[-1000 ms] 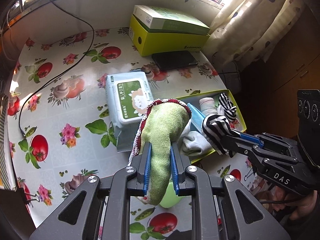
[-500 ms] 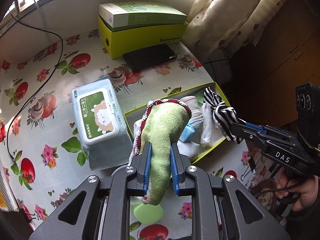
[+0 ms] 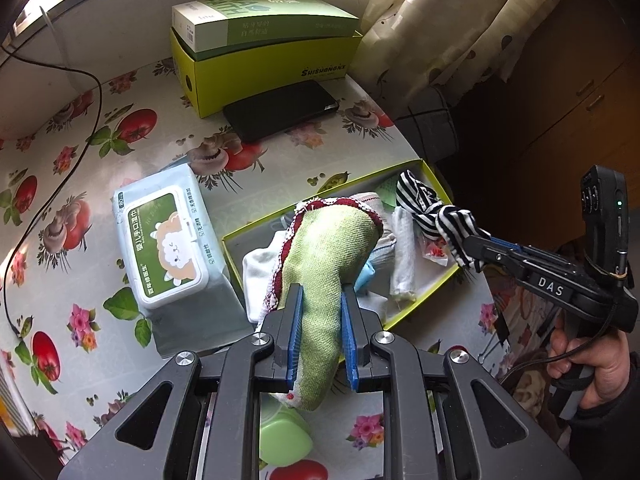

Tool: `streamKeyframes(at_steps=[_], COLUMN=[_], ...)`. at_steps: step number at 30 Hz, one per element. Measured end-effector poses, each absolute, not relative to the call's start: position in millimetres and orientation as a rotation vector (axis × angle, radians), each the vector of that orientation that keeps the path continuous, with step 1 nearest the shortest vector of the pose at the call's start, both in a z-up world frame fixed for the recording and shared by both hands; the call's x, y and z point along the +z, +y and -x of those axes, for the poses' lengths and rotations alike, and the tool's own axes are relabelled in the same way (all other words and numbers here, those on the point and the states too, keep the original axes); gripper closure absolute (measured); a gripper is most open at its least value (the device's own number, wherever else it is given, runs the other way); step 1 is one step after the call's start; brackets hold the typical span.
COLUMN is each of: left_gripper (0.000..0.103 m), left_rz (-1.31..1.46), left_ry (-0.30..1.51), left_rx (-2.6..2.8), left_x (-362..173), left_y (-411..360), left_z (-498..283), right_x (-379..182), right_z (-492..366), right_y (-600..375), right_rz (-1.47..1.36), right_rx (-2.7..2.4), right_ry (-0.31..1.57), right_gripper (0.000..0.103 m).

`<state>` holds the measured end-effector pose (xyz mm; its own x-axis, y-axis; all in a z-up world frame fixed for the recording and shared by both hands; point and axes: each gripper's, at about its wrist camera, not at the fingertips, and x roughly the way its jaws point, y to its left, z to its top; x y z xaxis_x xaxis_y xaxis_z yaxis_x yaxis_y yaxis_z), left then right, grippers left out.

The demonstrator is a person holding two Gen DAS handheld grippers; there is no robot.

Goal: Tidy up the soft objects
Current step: 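Lower the striped pouch into the tray and open the right gripper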

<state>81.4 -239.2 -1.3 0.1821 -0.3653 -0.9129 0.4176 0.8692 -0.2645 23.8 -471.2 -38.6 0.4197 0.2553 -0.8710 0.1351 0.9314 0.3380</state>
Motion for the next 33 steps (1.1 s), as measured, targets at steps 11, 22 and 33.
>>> streamKeyframes(at_steps=[11, 22, 33], left_gripper=[0.084, 0.084, 0.084], left_rz=[-0.063, -0.128, -0.161], left_ry=[1.29, 1.312, 1.306], left_rx=[-0.558, -0.61, -0.598], left_x=[-8, -21, -27], left_y=[-249, -288, -319], left_z=[-87, -94, -110], right_x=[-86, -87, -67], right_z=[-32, -30, -25], right_y=[-483, -485, -487], right_rz=[-0.363, -0.401, -0.423], right_rx=[-0.013, 0.029, 0.052], right_ry=[1.234, 1.219, 1.154], right_gripper=[0.089, 0.066, 0.065])
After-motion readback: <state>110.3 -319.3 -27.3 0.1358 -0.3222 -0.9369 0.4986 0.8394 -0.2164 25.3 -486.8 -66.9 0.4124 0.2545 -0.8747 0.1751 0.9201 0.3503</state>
